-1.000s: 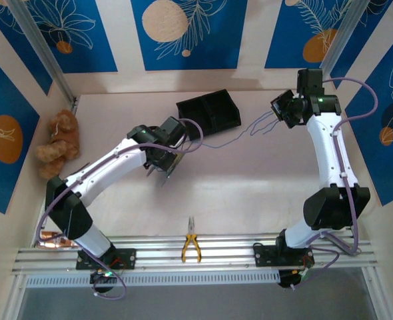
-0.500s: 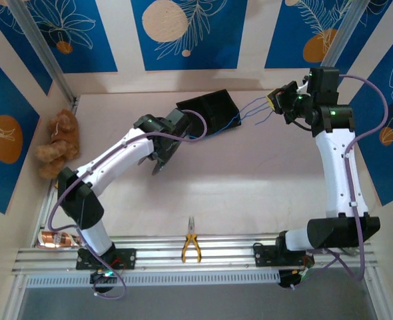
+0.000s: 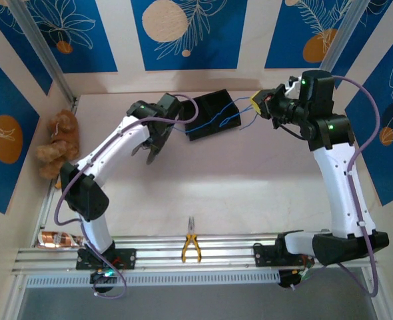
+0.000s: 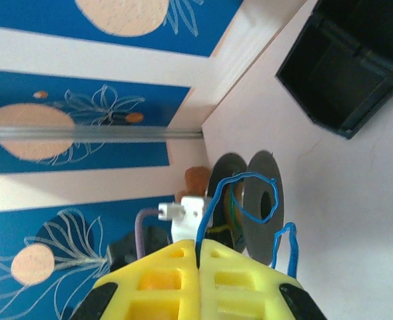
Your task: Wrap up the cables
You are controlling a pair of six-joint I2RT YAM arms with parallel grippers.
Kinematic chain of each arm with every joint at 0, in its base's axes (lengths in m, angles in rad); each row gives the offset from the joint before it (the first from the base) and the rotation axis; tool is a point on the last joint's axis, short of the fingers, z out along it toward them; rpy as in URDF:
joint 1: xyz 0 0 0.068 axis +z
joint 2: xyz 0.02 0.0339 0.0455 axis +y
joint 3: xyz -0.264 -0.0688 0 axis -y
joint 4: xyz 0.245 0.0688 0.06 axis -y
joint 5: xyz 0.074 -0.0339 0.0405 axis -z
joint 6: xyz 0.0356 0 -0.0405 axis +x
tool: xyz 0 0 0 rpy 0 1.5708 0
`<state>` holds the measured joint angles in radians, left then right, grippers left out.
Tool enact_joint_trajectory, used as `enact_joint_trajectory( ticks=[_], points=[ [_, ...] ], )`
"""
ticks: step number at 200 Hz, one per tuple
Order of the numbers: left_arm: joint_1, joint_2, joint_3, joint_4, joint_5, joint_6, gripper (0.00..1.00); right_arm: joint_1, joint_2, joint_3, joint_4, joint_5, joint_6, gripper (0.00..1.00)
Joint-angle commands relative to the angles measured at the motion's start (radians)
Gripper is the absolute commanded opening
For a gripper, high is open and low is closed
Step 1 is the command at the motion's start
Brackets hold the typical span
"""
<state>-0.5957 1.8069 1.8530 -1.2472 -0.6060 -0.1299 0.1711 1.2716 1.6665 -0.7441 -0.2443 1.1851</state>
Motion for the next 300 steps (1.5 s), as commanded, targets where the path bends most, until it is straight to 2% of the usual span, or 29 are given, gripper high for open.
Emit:
enact_joint_trajectory(
  ticks=[1, 39, 62, 110, 130, 160, 212, 227, 276, 300],
  points=[
    [0.049, 0.02, 0.079, -0.039, -0.04, -0.047, 0.0, 0.051, -0.036, -0.005, 0.046, -0.032, 0.025, 0.0],
    [0.134, 0.028, 0.14, -0.024, -0.002, -0.107, 0.0, 0.183, -0.041, -0.01, 0.077, -0.069, 0.046, 0.0],
    [0.199, 0.017, 0.164, 0.014, 0.066, -0.131, 0.0, 0.27, -0.055, -0.031, 0.069, -0.062, 0.033, 0.0],
    [0.34, 0.013, 0.222, 0.097, 0.312, -0.201, 0.0, 0.393, -0.109, -0.177, 0.073, -0.047, 0.001, 0.0],
    [0.4, 0.006, 0.209, 0.152, 0.451, -0.251, 0.0, 0.43, -0.128, -0.25, 0.107, -0.06, 0.004, 0.0],
    [0.463, -0.012, 0.18, 0.228, 0.591, -0.315, 0.0, 0.481, -0.139, -0.329, 0.109, -0.052, -0.018, 0.0],
    [0.558, -0.061, 0.121, 0.349, 0.818, -0.421, 0.0, 0.497, -0.158, -0.495, 0.115, -0.043, -0.061, 0.0],
    [0.594, -0.075, 0.088, 0.412, 0.914, -0.468, 0.0, 0.49, -0.152, -0.534, 0.105, -0.025, -0.082, 0.0],
    [0.673, -0.101, 0.027, 0.589, 1.16, -0.613, 0.0, 0.43, -0.084, -0.589, 0.044, 0.091, -0.201, 0.0],
    [0.698, -0.127, -0.035, 0.73, 1.275, -0.718, 0.0, 0.395, -0.043, -0.609, 0.044, 0.122, -0.243, 0.0]
  ],
)
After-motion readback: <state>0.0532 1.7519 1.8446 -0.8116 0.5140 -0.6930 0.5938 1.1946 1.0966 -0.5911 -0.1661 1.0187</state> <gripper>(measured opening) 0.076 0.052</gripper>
